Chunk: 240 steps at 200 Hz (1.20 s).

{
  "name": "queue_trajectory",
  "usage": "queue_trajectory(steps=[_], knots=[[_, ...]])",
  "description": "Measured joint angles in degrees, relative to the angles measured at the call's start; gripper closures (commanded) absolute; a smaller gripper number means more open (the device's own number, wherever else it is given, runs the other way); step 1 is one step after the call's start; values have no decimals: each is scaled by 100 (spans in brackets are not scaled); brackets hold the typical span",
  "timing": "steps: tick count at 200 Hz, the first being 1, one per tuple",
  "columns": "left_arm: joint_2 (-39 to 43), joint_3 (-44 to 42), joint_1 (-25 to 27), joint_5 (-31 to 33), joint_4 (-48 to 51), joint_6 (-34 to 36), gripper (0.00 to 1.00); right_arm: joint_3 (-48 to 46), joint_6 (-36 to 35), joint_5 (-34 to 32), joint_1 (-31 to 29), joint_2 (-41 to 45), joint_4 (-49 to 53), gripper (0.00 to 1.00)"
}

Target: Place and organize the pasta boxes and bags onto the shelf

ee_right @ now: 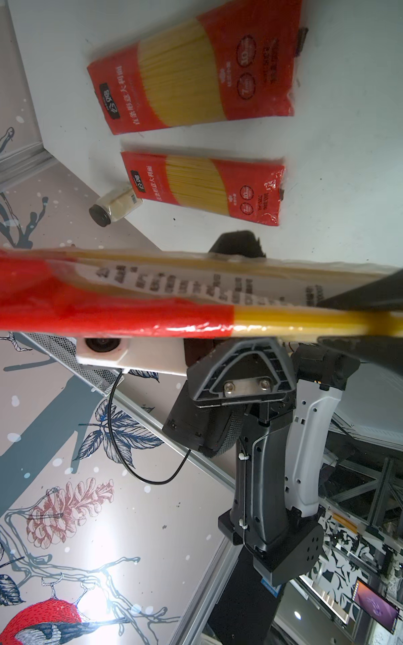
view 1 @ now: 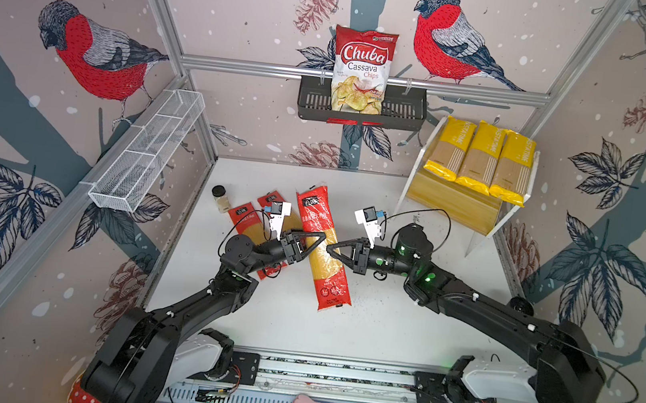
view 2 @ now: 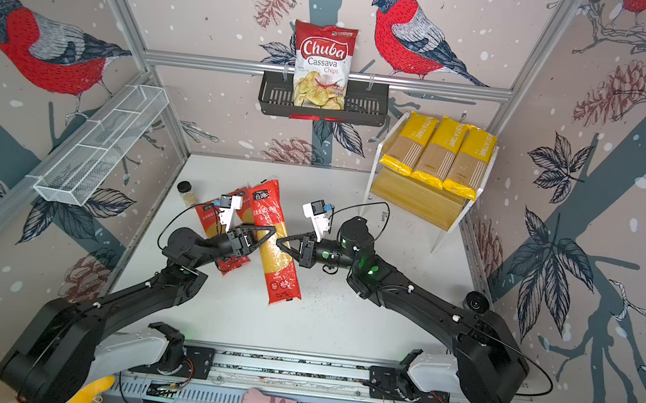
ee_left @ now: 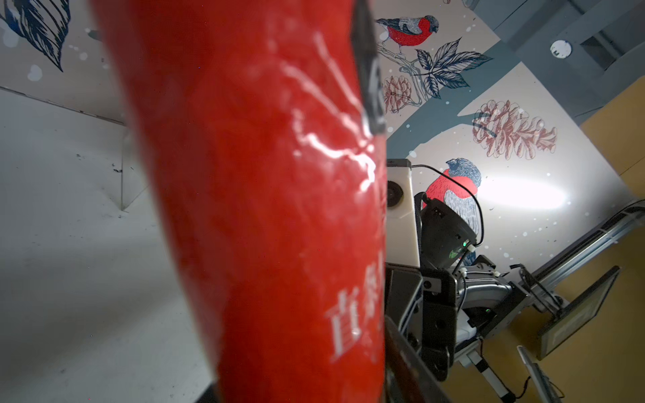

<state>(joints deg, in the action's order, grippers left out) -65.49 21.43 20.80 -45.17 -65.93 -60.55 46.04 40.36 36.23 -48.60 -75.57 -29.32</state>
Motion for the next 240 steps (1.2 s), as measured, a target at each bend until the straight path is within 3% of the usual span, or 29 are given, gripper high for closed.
queue_trajectory(steps=[51, 91, 151, 177, 240], knots=[[-72, -9, 22, -11, -195, -199, 72, -118, 4, -20, 26, -46, -201, 86], [-42, -9, 35, 26, -94, -87, 76, -251, 63, -28, 35, -109, -483, 76], [26, 48, 61, 179, 238, 109, 79, -754, 345, -179, -4, -142, -1014, 44], [28, 142, 66, 382, 317, 238, 80, -1099, 485, -297, -96, -175, -1200, 36], [-162, 391, 66, 1056, 313, 219, 80, -1613, 931, -533, -372, -474, -1910, 34]])
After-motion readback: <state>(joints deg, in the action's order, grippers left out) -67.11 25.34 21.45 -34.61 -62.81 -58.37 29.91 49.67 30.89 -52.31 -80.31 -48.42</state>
